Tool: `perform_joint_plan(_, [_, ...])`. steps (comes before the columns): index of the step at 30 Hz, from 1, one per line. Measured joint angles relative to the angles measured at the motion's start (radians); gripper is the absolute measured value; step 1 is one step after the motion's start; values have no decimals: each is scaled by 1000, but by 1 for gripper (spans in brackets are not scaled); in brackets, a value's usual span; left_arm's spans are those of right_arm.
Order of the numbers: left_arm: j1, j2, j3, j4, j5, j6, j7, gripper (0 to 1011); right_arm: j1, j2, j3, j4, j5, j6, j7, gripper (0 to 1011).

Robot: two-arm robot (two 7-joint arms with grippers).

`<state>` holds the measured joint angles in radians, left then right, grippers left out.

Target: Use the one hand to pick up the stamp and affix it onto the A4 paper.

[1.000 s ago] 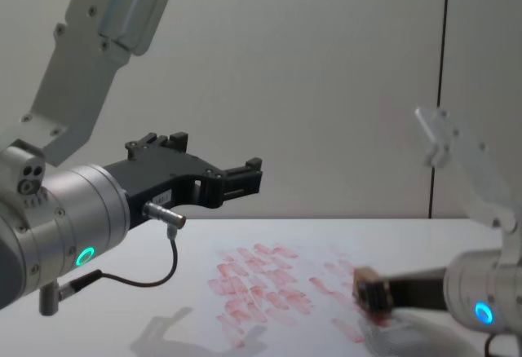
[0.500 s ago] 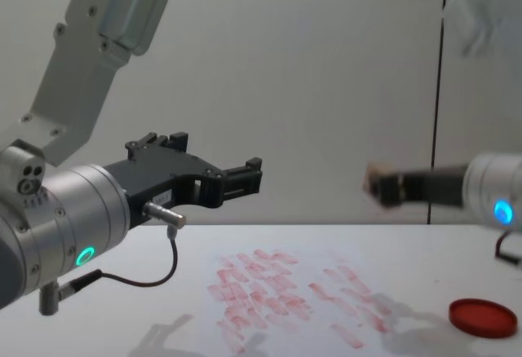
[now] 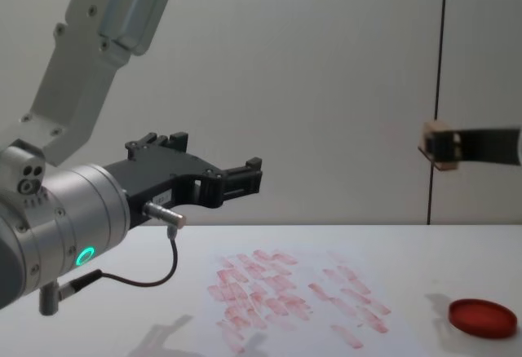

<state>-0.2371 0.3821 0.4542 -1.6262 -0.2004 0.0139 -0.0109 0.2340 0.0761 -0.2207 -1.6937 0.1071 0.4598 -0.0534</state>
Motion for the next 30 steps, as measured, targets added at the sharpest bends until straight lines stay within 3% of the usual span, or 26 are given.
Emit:
perform_joint_plan(14, [0,0,0,0,0,0,0,993,-50,24,31,7,27,72,-46,223])
perform_joint_plan(30, [0,0,0,0,0,0,0,993,-60,27,39,90,29,100,-26,222])
